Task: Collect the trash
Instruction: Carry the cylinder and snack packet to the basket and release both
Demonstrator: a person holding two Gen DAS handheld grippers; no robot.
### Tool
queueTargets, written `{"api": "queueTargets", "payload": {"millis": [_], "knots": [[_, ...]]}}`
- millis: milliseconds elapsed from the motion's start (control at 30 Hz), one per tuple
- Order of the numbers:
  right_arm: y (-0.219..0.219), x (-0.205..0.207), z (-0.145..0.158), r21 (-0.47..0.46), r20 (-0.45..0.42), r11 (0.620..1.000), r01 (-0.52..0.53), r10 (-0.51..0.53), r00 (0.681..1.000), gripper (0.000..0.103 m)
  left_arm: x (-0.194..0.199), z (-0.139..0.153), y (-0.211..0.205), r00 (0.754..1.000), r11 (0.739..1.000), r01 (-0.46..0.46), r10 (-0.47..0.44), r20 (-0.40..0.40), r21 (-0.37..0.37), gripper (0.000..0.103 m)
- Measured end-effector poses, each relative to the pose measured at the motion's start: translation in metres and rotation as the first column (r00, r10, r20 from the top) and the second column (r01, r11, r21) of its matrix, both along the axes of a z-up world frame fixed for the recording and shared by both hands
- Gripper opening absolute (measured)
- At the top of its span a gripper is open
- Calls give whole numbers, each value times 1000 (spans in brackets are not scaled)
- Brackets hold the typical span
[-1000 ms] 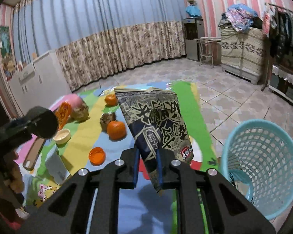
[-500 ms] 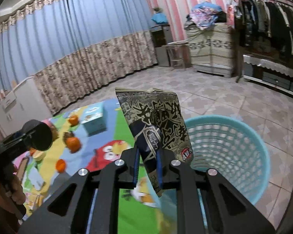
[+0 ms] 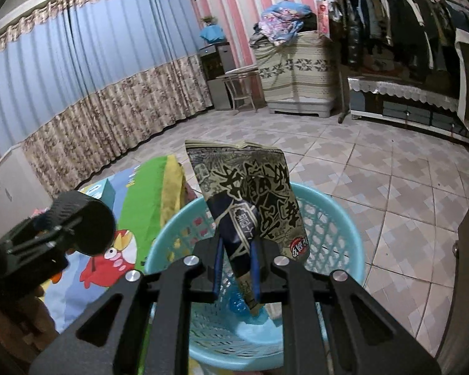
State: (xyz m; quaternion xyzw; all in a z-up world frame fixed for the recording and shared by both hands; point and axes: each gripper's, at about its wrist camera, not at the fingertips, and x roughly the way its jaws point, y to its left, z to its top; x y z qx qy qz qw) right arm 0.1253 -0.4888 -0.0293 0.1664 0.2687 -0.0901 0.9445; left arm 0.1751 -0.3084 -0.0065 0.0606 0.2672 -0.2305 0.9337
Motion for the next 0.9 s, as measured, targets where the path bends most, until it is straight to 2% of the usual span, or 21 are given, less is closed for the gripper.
{"api": "queueTargets", "payload": {"millis": [233, 433, 500, 600, 767, 900], "knots": [[-10, -1, -6, 29, 8, 999, 24, -25, 1000, 15, 2, -9, -41, 997, 997, 72, -72, -24, 0, 74], [-13, -4, -9, 60, 16, 997, 48, -49, 999, 15, 8, -7, -58, 992, 993, 113, -114, -45, -12, 74], [-12, -3, -10, 58, 15, 997, 48, -49, 999, 15, 8, -6, -60, 992, 993, 119, -119, -46, -15, 78], [-12, -4, -10, 62, 16, 997, 50, -51, 999, 15, 9, -3, -59, 993, 994, 111, -111, -35, -17, 86], [-11, -4, -12, 62, 15, 997, 44, -45, 999, 15, 16, -1, -45, 997, 998, 63, -64, -32, -16, 86], [-4, 3, -18, 57, 5, 998, 30, -31, 1000, 15, 23, 0, -26, 1000, 1000, 10, -10, -22, -9, 91]]}}
